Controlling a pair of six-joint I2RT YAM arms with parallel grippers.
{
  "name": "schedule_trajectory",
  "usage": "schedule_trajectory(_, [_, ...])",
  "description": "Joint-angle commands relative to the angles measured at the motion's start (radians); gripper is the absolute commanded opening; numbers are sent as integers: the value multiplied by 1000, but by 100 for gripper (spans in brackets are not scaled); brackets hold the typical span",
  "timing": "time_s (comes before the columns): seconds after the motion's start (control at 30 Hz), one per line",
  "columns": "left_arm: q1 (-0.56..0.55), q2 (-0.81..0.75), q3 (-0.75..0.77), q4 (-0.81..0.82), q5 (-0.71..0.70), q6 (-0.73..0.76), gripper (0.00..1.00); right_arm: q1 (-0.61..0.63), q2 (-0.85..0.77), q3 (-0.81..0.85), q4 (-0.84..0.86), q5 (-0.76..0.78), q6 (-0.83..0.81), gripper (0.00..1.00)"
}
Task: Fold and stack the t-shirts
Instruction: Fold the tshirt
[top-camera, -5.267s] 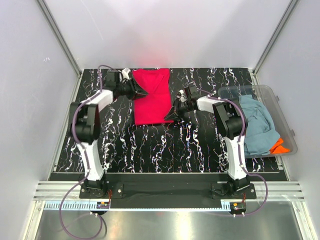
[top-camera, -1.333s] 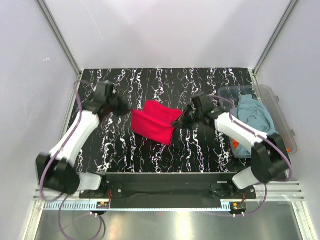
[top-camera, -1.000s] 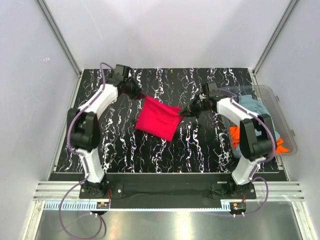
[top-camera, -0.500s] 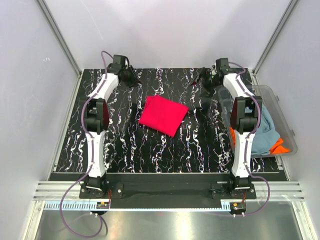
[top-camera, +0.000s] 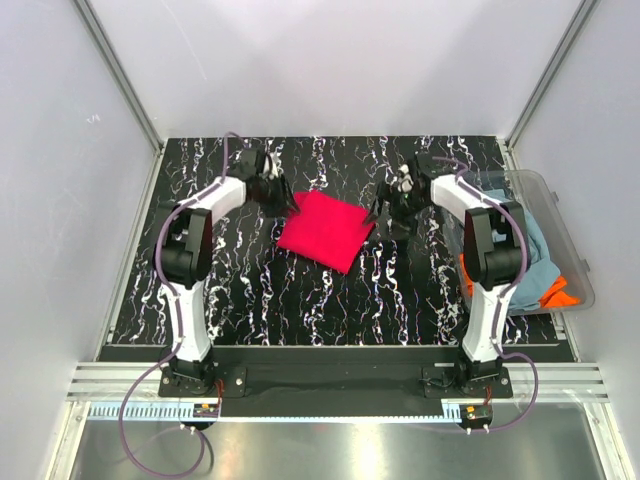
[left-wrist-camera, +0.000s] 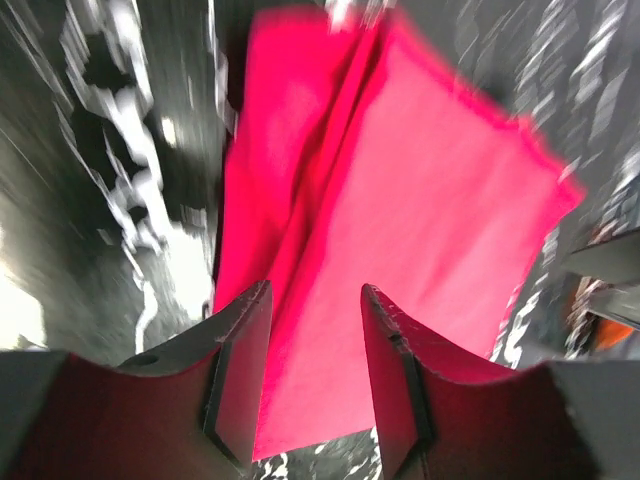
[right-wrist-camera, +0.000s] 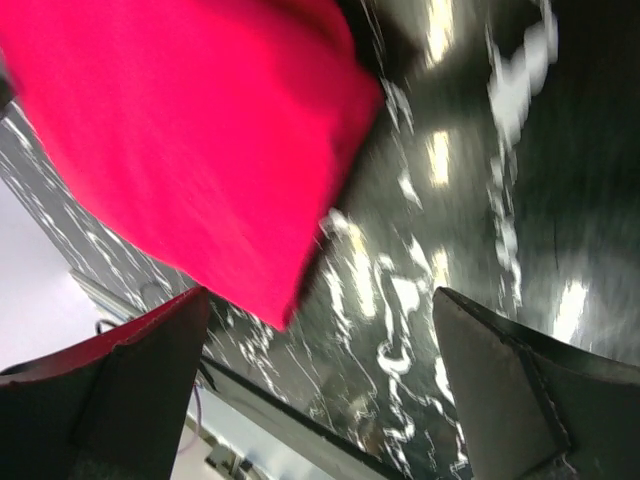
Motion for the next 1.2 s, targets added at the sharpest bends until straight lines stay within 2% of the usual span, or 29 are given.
schedule_trajectory(0.0, [-9, -57, -123, 118, 34, 11, 45, -5, -129, -122, 110, -2, -22, 100])
schedule_trajectory(0.07, [-32, -82, -213, 129, 33, -4, 44, -5, -136, -170, 131, 0, -21, 100])
schedule_trajectory(0.2, [-64, -197, -389, 264, 84, -78, 43, -5, -150, -202, 165, 1, -12, 100])
schedule_trajectory(0.33, [-59, -298, -450, 255, -14, -41, 45, -5, -115, -176, 181, -11, -38, 100])
schedule_trajectory(0.4, [-44, -305, -414, 235, -9, -6, 46, -5, -85, -149, 187, -6, -51, 100])
schedule_trajectory(0.53, [3, -216, -266, 200, 63, 65, 46, -5, -29, -86, 193, 4, -70, 98])
schedule_trajectory(0.63, [11, -147, -153, 203, 84, 78, 45, -5, 21, -20, 196, 4, -78, 91])
schedule_trajectory(0.67, [10, -95, -106, 203, 94, 79, 43, -5, 34, 12, 197, -3, -79, 85])
schedule_trajectory(0.77, [2, -32, -26, 216, 85, 69, 40, -5, 96, 74, 199, -26, -67, 79])
schedule_trajectory(0.8, [-1, 3, -7, 219, 78, 68, 40, -5, 118, 85, 202, -28, -59, 68])
schedule_trajectory(0.83, [-7, 18, 8, 220, 59, 66, 41, -5, 127, 92, 204, -29, -58, 66])
schedule_trajectory(0.93, [-18, 74, 54, 220, 61, 71, 43, -5, 159, 118, 211, -32, -41, 59])
schedule_trajectory(1.17, [-24, 133, 93, 207, 34, 97, 46, -5, 205, 146, 225, -26, -35, 55])
